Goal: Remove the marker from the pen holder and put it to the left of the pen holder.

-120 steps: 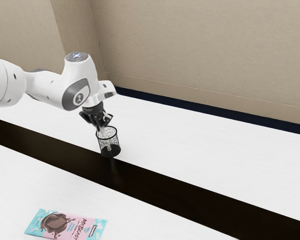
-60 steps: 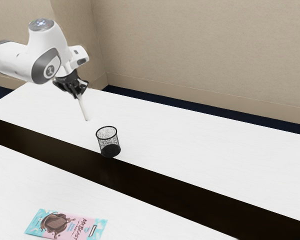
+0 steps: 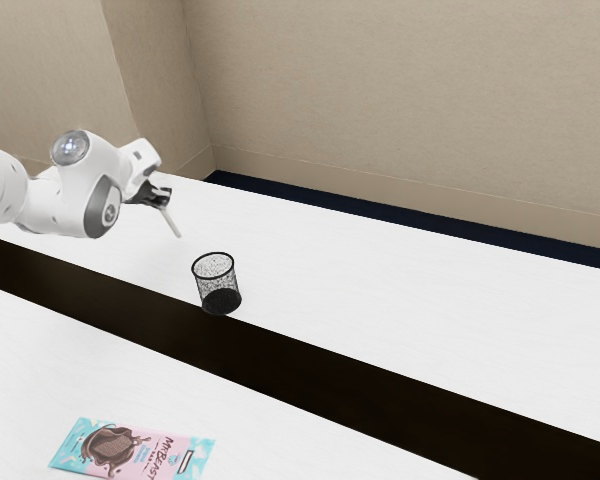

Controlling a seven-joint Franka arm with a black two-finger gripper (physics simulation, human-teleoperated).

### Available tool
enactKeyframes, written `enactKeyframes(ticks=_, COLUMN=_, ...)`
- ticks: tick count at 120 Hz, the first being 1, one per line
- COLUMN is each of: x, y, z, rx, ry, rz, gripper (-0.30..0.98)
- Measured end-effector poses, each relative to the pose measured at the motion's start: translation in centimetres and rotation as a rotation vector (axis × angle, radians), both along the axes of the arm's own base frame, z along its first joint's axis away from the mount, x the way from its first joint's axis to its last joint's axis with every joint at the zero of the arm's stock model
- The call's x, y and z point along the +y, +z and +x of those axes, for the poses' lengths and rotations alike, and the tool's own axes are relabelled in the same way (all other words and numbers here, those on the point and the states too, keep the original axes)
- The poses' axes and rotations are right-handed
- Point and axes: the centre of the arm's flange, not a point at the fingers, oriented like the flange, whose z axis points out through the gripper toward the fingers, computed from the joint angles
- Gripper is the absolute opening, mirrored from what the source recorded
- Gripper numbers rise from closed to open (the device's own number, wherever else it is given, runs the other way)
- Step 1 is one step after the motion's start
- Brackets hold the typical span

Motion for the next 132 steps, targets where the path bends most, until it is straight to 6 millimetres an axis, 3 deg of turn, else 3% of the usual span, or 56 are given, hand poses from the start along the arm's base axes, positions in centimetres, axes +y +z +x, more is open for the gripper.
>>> enactKeyframes(ticks=14, x=0.3, y=-3.1, z=0.5, rx=-0.037, ry=-0.023, rz=-0.019, gripper=-0.09)
enactKeyframes(ticks=23, x=0.3, y=-3.7, z=0.7, rx=-0.062, ry=-0.037, rz=-0.009, gripper=-0.07)
enactKeyframes(ticks=46, x=-0.1, y=-2.2, z=0.8, rx=-0.108, ry=-0.076, rz=0.04, gripper=0.33)
enactKeyframes(ticks=60, x=-0.8, y=0.3, z=0.2, rx=-0.13, ry=-0.094, rz=0.069, gripper=0.48)
enactKeyframes(ticks=64, x=-1.5, y=2.1, z=-0.7, rx=-0.135, ry=-0.102, rz=0.083, gripper=0.51)
enactKeyframes(ticks=67, x=-3.0, y=4.9, z=-1.9, rx=-0.136, ry=-0.116, rz=0.098, gripper=0.53)
enactKeyframes(ticks=72, x=-6.6, y=11.9, z=-3.9, rx=-0.148, ry=-0.147, rz=0.135, gripper=0.56)
enactKeyframes(ticks=77, x=-11.5, y=19.5, z=-5.5, rx=-0.158, ry=-0.181, rz=0.153, gripper=0.58)
enactKeyframes(ticks=89, x=-20.1, y=31.1, z=-8.4, rx=-0.127, ry=-0.225, rz=0.075, gripper=0.62)
enactKeyframes(ticks=94, x=-21.3, y=35.9, z=-9.4, rx=-0.095, ry=-0.213, rz=0.027, gripper=0.63)
enactKeyframes(ticks=99, x=-19.7, y=40.0, z=-10.9, rx=-0.047, ry=-0.156, rz=0.003, gripper=0.64)
enactKeyframes(ticks=106, x=-17.6, y=41.5, z=-12.7, rx=0.069, ry=-0.075, rz=-0.031, gripper=0.65)
enactKeyframes(ticks=118, x=-20.1, y=40.3, z=-14.0, rx=0.267, ry=-0.052, rz=-0.063, gripper=0.66)
enactKeyframes(ticks=132, x=-20.9, y=39.3, z=-16.1, rx=0.412, ry=0.003, rz=-0.089, gripper=0.67)
